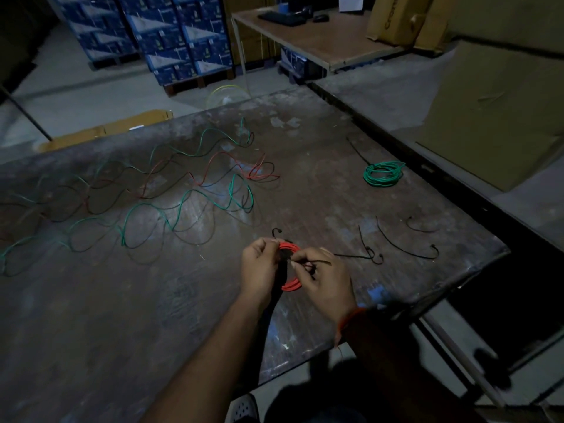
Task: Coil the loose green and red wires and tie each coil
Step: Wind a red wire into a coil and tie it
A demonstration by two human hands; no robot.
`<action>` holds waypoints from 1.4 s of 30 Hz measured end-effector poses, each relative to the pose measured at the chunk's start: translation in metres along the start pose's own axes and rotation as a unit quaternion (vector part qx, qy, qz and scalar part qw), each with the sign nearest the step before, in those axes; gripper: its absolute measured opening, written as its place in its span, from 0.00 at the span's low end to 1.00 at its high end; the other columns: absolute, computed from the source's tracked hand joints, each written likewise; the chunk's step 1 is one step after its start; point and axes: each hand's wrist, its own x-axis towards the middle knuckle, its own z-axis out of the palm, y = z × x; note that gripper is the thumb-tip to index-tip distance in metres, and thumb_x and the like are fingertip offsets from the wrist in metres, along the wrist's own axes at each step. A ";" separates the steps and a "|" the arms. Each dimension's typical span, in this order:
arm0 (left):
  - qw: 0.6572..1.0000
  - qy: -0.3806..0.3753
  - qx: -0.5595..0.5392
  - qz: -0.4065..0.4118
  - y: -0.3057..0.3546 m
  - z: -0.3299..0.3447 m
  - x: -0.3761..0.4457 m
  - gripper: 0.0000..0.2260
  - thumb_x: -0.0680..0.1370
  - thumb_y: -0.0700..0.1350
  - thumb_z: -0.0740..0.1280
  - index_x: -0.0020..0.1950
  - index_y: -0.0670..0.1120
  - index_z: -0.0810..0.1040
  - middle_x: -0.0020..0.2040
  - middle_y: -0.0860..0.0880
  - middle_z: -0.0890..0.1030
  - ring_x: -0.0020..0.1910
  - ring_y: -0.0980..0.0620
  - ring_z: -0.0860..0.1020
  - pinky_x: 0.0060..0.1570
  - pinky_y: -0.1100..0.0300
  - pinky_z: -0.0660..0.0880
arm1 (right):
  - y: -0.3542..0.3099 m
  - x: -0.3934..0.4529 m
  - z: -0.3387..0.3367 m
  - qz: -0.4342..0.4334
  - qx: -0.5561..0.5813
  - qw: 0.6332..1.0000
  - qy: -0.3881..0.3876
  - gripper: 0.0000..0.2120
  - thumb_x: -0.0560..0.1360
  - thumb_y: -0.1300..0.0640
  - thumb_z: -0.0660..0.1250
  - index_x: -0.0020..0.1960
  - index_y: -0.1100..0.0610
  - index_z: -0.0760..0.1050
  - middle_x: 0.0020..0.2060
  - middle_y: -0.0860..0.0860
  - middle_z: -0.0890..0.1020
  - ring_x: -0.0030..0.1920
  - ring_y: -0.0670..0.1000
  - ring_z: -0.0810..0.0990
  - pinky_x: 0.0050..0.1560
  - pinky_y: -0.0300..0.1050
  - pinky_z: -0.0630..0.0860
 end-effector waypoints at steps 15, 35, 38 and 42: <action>0.999 0.023 0.017 0.047 -0.007 -0.003 0.003 0.07 0.80 0.41 0.64 0.43 0.47 0.79 0.32 0.45 0.76 0.31 0.49 0.72 0.34 0.56 0.68 | 0.002 0.004 -0.001 -0.019 0.043 0.998 -0.048 0.06 0.74 0.60 0.74 0.47 0.50 0.82 0.43 0.41 0.81 0.48 0.46 0.78 0.48 0.41 0.74; 0.997 0.010 0.032 0.075 -0.010 -0.004 0.003 0.11 0.79 0.53 0.67 0.40 0.48 0.76 0.34 0.42 0.74 0.35 0.45 0.70 0.37 0.49 0.67 | 0.002 0.003 -0.005 0.040 0.155 0.983 -0.089 0.07 0.76 0.61 0.71 0.48 0.49 0.81 0.50 0.44 0.83 0.56 0.50 0.80 0.59 0.55 0.78; 0.997 0.004 0.032 0.071 -0.009 -0.004 0.002 0.14 0.78 0.56 0.68 0.38 0.48 0.74 0.33 0.42 0.72 0.34 0.45 0.66 0.35 0.50 0.63 | -0.003 0.004 -0.012 0.126 0.315 0.938 -0.071 0.10 0.78 0.67 0.68 0.50 0.53 0.81 0.54 0.54 0.85 0.59 0.55 0.83 0.64 0.56 0.77; 0.995 0.007 0.059 0.079 -0.008 -0.003 0.001 0.14 0.79 0.55 0.67 0.37 0.49 0.75 0.31 0.42 0.73 0.32 0.46 0.68 0.34 0.51 0.65 | -0.008 0.005 -0.021 0.151 0.332 0.928 -0.079 0.06 0.80 0.69 0.65 0.51 0.62 0.79 0.46 0.56 0.87 0.48 0.48 0.85 0.52 0.38 0.77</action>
